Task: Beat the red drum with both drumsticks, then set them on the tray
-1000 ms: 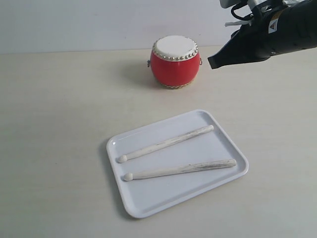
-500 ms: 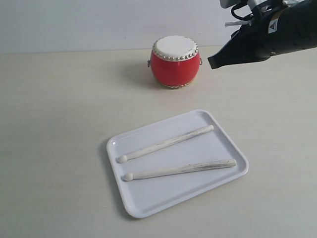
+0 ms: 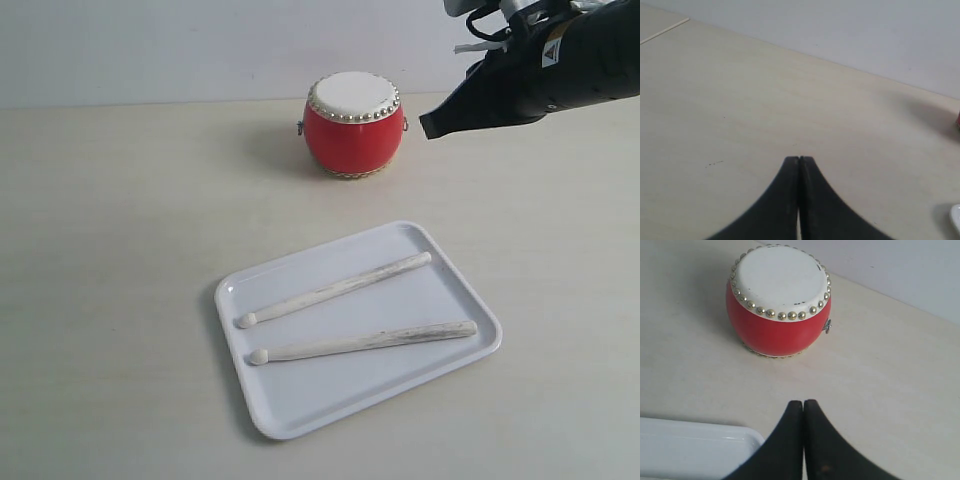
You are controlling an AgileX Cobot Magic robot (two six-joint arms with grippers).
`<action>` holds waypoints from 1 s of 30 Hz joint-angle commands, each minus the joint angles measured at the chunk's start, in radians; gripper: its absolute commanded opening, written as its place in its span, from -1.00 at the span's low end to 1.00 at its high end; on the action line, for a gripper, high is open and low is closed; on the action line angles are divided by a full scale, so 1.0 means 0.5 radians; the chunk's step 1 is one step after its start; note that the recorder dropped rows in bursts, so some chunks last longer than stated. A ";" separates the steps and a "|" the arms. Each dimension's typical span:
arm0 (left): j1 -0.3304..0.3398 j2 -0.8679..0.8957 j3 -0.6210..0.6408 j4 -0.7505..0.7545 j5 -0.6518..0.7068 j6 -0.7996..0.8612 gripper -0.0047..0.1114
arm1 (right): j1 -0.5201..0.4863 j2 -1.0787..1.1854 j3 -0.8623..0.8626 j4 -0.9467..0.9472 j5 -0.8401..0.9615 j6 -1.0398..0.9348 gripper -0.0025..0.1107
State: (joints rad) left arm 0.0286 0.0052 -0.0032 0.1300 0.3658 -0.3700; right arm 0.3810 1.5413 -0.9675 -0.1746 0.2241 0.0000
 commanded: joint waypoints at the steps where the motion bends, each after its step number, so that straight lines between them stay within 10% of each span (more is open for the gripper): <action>1: -0.013 0.004 0.006 -0.022 -0.008 0.010 -0.92 | -0.009 -0.013 0.008 -0.008 -0.020 0.010 -0.96; 18: -0.013 0.004 0.006 -0.022 -0.008 0.014 -0.92 | -0.009 -0.039 0.008 -0.130 -0.224 0.032 -0.96; 30: -0.013 0.004 0.006 -0.022 -0.008 0.014 -0.92 | -0.160 -1.172 0.489 0.013 -0.234 0.074 -0.96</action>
State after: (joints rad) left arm 0.0286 0.0052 -0.0032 0.1275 0.3658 -0.3675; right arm 0.3494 1.1050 -0.8074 -0.2036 0.1393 0.0296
